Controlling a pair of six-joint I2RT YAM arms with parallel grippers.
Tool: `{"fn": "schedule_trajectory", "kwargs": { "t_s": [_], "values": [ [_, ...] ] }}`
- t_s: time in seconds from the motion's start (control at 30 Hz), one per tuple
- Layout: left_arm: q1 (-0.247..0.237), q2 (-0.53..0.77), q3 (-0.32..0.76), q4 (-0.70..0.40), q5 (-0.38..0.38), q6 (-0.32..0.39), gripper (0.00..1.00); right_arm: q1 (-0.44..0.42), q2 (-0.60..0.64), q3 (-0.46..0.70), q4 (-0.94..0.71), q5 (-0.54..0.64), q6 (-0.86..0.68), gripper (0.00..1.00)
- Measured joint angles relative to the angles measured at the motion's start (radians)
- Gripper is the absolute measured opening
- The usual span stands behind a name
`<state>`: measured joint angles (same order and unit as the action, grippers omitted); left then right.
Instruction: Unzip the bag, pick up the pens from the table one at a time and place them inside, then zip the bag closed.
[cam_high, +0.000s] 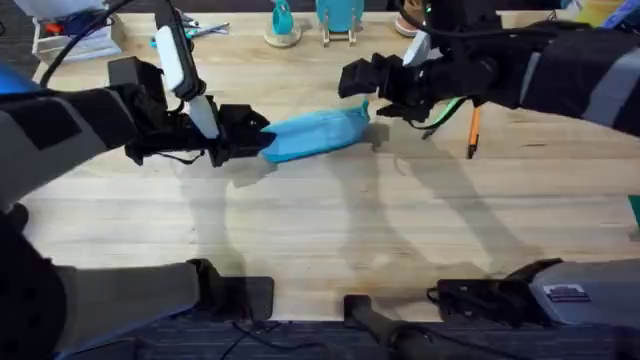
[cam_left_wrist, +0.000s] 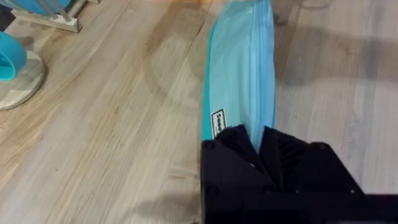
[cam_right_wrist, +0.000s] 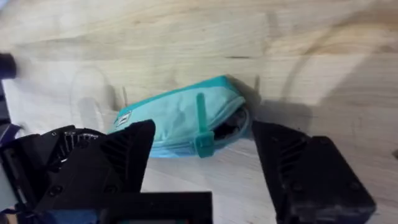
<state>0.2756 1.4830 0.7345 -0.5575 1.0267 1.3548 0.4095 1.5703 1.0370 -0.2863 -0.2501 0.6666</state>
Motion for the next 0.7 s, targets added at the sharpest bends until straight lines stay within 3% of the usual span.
{"fn": "schedule_trajectory", "kwargs": {
  "t_s": [0.53,0.6,0.7],
  "values": [
    [0.000,0.000,0.000,0.000,0.000,0.000,0.042,0.000,0.000,0.000,-0.036,0.000,0.004,0.679],
    [0.000,0.000,0.000,0.000,0.000,0.000,0.042,0.000,0.001,0.000,-0.037,0.000,0.003,0.559],
    [0.000,0.000,0.000,0.000,0.000,0.000,0.042,0.000,0.001,0.000,-0.036,0.000,0.009,0.280]
  ]
}}
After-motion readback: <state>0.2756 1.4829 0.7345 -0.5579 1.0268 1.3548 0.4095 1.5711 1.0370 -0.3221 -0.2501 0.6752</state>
